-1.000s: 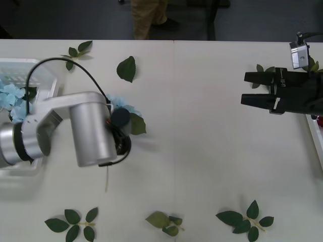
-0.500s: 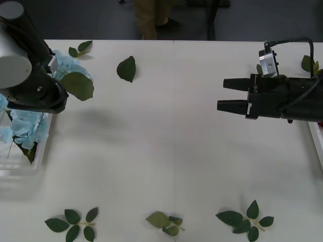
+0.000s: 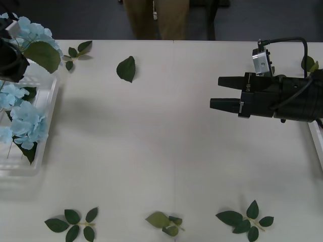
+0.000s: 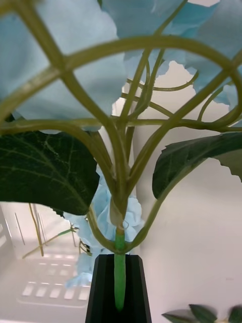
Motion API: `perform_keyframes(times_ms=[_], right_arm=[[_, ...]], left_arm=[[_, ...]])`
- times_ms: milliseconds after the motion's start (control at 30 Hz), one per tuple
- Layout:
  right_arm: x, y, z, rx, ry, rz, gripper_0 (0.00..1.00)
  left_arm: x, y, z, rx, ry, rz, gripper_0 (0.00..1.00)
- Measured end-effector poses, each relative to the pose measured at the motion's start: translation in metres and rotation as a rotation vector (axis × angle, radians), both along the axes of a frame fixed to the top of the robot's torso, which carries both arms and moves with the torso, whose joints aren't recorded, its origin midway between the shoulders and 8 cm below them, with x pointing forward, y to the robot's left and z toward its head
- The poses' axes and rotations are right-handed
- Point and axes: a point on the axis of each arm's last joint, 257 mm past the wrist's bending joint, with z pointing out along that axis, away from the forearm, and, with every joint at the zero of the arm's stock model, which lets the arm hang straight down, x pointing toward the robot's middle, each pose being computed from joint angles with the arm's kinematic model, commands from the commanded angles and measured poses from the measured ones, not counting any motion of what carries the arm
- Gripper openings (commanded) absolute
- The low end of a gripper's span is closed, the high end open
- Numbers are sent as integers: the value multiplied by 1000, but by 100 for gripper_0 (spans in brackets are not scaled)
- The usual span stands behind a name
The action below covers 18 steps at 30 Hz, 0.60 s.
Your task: Place the red flowers into the right box and the blue flowers into the left box. If a person shows an open palm, hand one flower to the person first, then continue sorting.
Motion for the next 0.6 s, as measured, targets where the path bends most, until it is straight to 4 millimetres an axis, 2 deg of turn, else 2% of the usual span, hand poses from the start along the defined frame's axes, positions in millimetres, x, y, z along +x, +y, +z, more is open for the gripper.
perform_keyframes(times_ms=[133,333,467,600], right_arm=[[1,0,0,1,-1,-3,100],[1,1,-1,0,1,-3,100],[1,1,-1,0,0,-4,100],[3,0,0,2,-1,-11,100]], left_arm=[[-4,20,6,-66,4,-89,0],[-16,62,1,-112,27,11,0],[-18,71,-1,-116,33,36,0],[-16,67,1,-101,28,-21,0]])
